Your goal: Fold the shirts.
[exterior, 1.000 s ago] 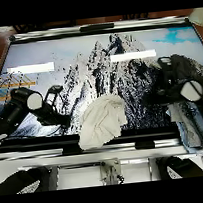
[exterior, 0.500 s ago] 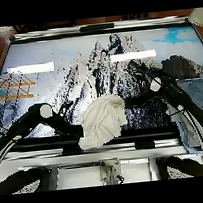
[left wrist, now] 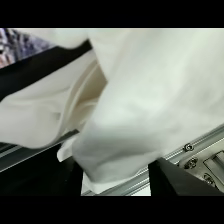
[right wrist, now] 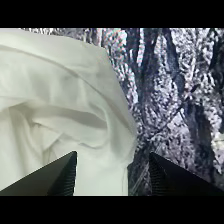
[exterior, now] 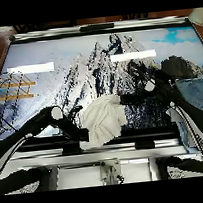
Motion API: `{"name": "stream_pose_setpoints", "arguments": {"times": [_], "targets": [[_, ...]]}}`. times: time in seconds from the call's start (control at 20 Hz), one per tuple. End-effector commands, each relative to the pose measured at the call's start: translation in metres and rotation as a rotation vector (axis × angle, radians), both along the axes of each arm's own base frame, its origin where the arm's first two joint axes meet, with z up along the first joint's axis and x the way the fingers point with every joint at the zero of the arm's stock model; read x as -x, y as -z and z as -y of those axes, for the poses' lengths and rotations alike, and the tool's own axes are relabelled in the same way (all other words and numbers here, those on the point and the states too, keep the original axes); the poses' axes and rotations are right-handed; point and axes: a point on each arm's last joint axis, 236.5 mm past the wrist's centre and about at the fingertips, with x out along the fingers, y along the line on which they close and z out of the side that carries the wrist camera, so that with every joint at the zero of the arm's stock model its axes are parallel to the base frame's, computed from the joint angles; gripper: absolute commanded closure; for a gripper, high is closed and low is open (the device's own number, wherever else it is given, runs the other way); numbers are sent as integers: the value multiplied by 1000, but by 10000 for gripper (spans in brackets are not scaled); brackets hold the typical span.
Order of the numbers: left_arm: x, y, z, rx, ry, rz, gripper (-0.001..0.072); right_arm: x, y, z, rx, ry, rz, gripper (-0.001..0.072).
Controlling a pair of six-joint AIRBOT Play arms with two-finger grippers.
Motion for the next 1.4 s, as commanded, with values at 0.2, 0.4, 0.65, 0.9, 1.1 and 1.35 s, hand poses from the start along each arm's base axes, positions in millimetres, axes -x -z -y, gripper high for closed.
{"name": "stream_pose_setpoints", "arguments": {"times": [0.2, 0.4, 0.65, 0.9, 1.1, 1.35], "targets": [[-6, 5, 6, 7, -5, 28, 618, -10, 21, -18, -96, 121, -62, 439], [-13, 6, -11, -55, 80, 80, 666, -15, 13, -21, -105, 95, -30, 648], [-119, -85, -117, -455, 235, 421, 667, -64, -99, 9, 117, -213, 398, 648], [-201, -358, -148, -342, -181, 1055, 667, -77, -391, 31, 140, -96, 1139, 649], [-136, -540, -106, 137, -305, 1462, 667, 28, -553, 27, -169, 0, 1461, 648], [-103, -490, -101, 154, -272, 1343, 667, 103, -555, 23, -195, -102, 1417, 649]]}}
